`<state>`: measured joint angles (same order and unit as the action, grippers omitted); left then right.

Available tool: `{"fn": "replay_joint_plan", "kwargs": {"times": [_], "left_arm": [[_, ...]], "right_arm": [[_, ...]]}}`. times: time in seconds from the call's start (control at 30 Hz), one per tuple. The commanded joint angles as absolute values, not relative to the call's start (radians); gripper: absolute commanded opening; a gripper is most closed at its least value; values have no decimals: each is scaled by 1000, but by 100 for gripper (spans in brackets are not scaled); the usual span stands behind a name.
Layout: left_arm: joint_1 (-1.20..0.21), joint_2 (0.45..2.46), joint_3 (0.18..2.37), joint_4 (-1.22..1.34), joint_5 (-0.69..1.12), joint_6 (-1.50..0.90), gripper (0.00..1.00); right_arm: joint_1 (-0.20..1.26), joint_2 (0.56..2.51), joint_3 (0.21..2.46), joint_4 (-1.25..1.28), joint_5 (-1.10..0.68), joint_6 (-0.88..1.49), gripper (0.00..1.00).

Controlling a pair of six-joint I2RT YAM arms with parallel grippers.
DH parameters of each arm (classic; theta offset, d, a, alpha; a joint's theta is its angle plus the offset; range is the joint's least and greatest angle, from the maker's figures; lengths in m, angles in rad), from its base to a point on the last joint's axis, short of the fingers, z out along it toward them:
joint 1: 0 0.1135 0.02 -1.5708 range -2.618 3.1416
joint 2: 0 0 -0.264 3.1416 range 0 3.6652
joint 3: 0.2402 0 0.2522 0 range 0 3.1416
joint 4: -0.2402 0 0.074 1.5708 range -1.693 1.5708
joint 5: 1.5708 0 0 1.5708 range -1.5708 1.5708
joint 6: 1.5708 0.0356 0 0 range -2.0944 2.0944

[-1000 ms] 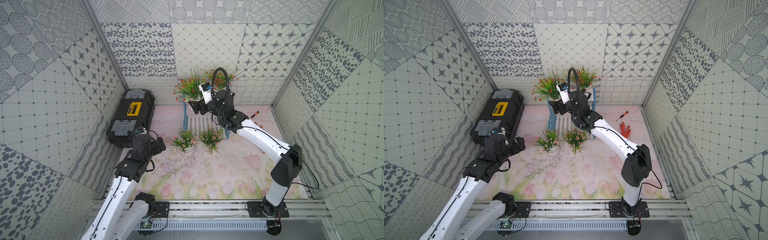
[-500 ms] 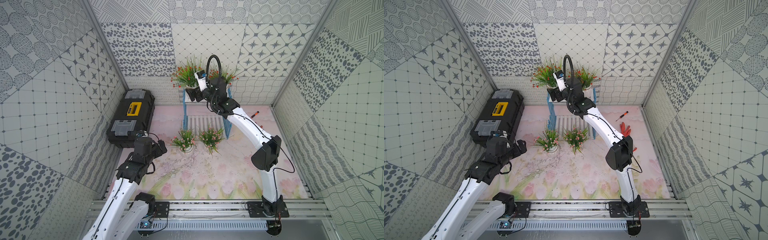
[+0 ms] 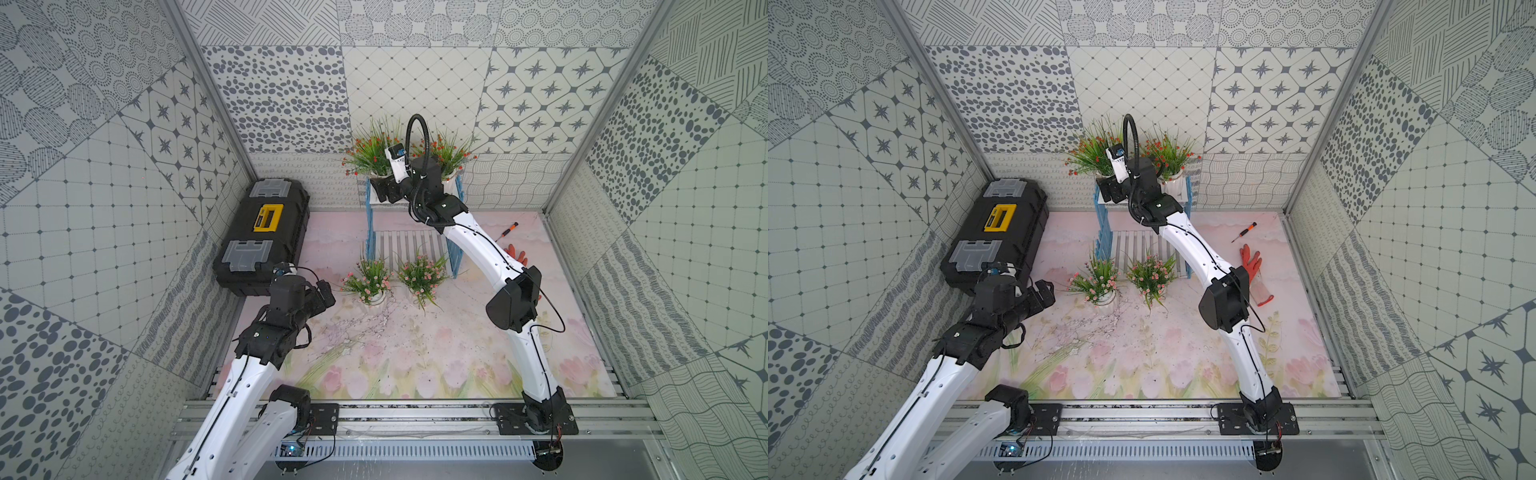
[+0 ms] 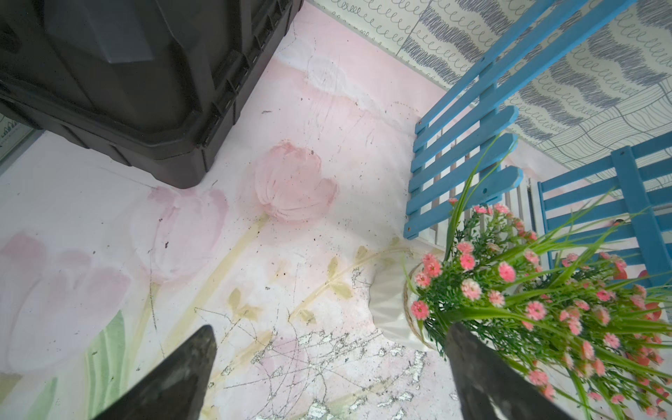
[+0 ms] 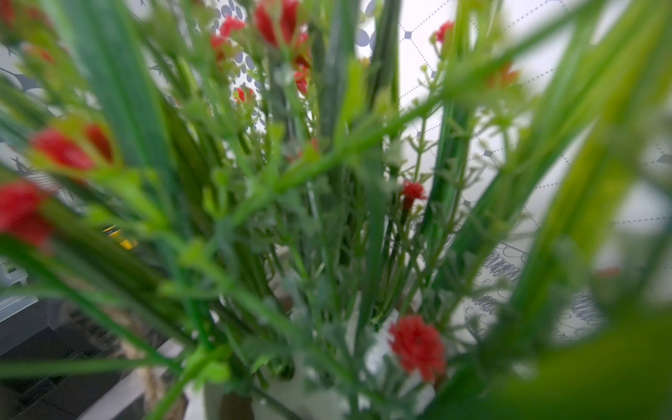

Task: Place the baby's breath potted plants on the rack by color
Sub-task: Place the baby's breath potted plant on the rack.

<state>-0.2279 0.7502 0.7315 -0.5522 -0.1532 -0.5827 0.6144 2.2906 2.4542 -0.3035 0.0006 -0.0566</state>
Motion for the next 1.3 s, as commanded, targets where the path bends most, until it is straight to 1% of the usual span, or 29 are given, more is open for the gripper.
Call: {"fn": "replay_joint_plan", "kwargs": {"times": [0.0, 0.13, 0.37, 0.6, 0.77, 0.97, 1.1, 1.27], "left_arm": [[-228, 766, 738, -509, -141, -591, 98], [-228, 772, 739, -511, -138, -589, 99], [-228, 771, 742, -511, -148, -581, 99], [-229, 773, 755, -524, -144, -581, 99], [-227, 763, 756, -531, -151, -583, 98], [-228, 769, 761, -530, -147, -582, 99], [-228, 775, 756, -528, -139, -581, 99], [-228, 777, 755, -535, -137, -584, 99]], "right_arm": [[607, 2269, 2470, -173, 15, -53, 73], [603, 2265, 2435, -148, 37, -44, 74], [587, 2215, 2266, -5, 48, -11, 75], [586, 2207, 2240, -4, 48, -23, 75], [586, 2192, 2226, -7, 45, -20, 80], [589, 2150, 2149, 40, 65, -23, 98], [589, 2115, 2077, 100, 49, -31, 98], [591, 2106, 2061, 113, 38, -46, 98]]}}
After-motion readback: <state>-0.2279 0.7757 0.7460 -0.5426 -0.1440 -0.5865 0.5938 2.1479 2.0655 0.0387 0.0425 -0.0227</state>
